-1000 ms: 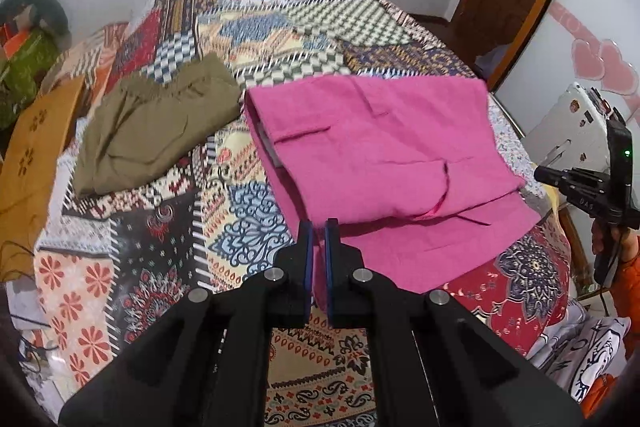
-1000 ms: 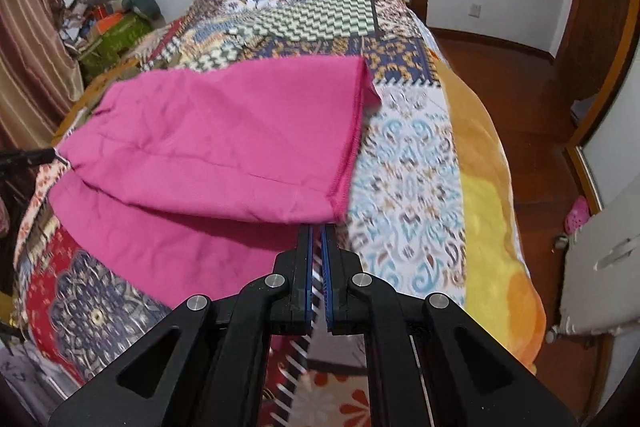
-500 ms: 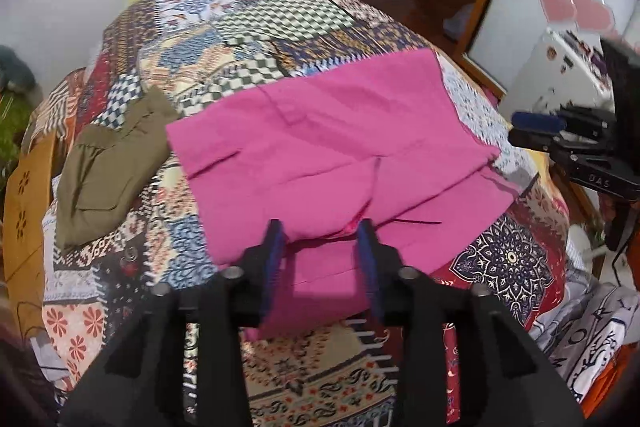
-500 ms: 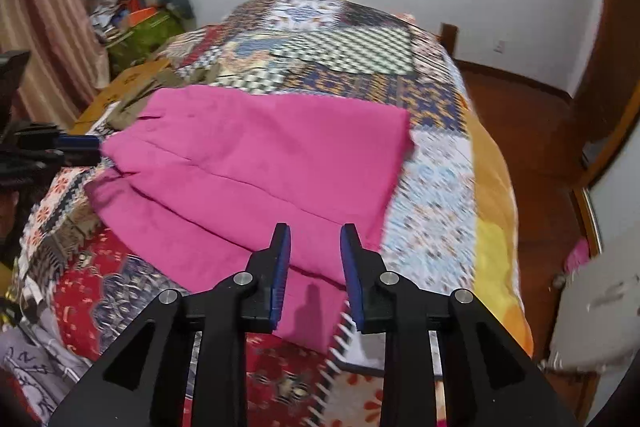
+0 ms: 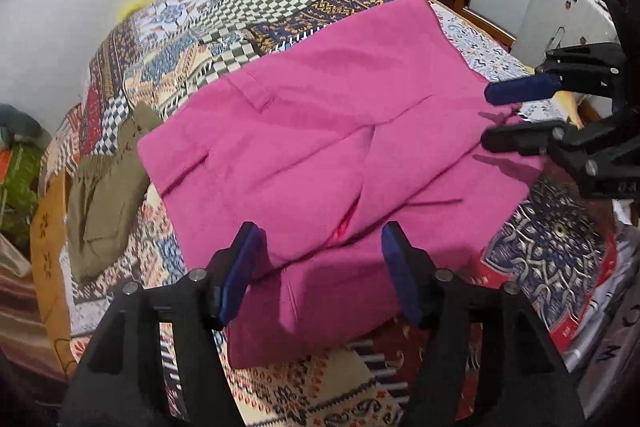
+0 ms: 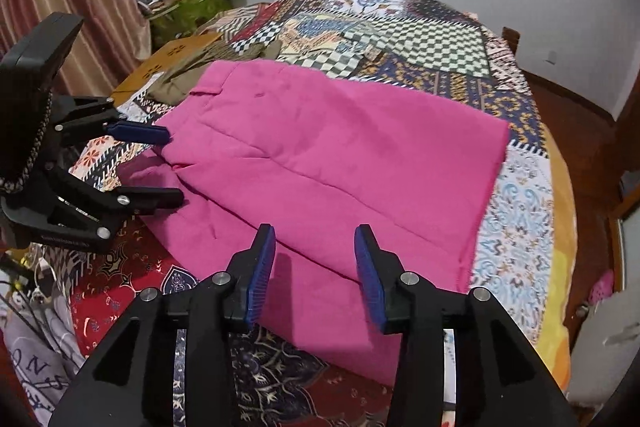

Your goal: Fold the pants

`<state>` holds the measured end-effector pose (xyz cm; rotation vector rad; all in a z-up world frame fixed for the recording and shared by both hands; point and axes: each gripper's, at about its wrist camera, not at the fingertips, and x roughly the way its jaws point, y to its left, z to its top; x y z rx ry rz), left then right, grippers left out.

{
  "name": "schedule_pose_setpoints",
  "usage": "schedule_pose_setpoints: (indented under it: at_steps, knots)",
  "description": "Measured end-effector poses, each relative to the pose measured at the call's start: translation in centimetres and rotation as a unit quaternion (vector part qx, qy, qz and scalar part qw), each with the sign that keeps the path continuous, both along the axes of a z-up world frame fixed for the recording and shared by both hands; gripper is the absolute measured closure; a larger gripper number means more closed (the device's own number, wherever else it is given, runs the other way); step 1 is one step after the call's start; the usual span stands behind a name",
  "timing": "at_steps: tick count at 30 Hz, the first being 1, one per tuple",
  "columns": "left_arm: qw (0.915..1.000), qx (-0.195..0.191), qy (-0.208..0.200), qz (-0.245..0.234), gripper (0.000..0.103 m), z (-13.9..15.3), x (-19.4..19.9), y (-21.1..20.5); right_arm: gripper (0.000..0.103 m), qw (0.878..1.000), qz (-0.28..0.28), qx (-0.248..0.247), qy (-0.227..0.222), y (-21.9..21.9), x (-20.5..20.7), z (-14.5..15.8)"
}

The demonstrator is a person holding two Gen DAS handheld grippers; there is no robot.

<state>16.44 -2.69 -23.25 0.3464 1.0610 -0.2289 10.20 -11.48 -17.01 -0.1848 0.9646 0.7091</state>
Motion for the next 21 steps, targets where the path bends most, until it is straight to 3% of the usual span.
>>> schedule_pose_setpoints:
  at_steps: [3,7,13,18,21]
  knots:
    - [0.9998,0.012,-0.011,-0.007,0.044,-0.1,0.6,-0.4,0.065,1.000,0.005,-0.003,0.007,0.6,0.1,-0.5]
    - [0.9999,-0.015,-0.002,-0.008,0.052,0.4,1.6,-0.3,0.064,1.000,0.015,-0.007,0.013,1.4,0.2,-0.9]
    - [0.9978,-0.067,0.001,0.004,0.056,1.7,2.5,0.8,0.060,0.999,0.034,-0.006,0.008,3.0,0.5,-0.9]
    - [0.9968,-0.080,0.005,0.005,0.056,2.0,2.5,0.9,0.060,0.999,0.035,0.006,0.002,3.8,1.4,-1.1]
    - [0.9965,-0.083,0.008,0.002,0.056,1.8,2.4,0.7,0.082,0.999,0.027,0.021,0.005,3.8,2.1,-1.0]
